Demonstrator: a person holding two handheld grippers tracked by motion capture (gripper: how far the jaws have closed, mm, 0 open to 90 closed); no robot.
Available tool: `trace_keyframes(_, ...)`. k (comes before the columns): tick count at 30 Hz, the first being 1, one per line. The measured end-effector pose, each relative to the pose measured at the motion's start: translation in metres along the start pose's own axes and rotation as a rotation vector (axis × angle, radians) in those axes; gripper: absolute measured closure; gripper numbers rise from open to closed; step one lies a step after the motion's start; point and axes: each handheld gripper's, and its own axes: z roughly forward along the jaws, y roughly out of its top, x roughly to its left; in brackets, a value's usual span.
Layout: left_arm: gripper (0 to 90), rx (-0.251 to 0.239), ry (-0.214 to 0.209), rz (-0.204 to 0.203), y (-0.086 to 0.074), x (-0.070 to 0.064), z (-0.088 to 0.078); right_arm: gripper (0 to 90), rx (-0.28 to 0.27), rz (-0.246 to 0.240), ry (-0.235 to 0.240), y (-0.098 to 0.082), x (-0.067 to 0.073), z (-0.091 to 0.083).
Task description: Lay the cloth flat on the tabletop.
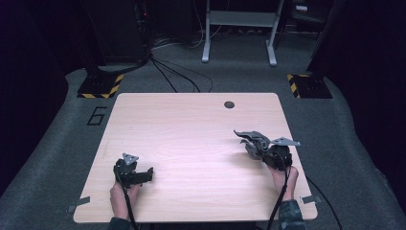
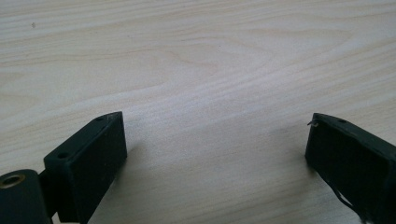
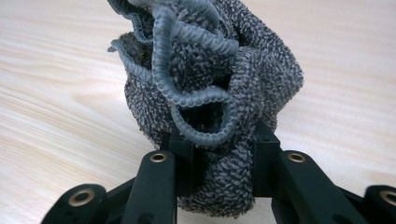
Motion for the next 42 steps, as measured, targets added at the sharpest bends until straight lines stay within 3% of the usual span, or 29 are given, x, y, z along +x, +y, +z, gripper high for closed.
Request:
trace_keyframes(8, 5.2, 0.001, 0.000, 0.001, 0.000, 0.000, 0.000, 68.8, -0.084, -0.037, 0.072, 0.015, 0.024, -0.026)
trace_keyframes(19, 5.2, 0.001, 0.000, 0.001, 0.000, 0.000, 0.000, 68.3, -0.104, -0.080, 0.232, 0.018, 0.067, -0.025)
trace_keyframes(32, 5.2, 0.001, -0.003, 0.000, 0.000, 0.000, 0.000, 67.7, -0.065, -0.152, 0.363, 0.012, 0.115, -0.018)
trace_keyframes(42, 5.2, 0.001, -0.003, 0.000, 0.000, 0.000, 0.000, 66.7, -0.002, -0.200, 0.432, 0.002, 0.144, -0.004)
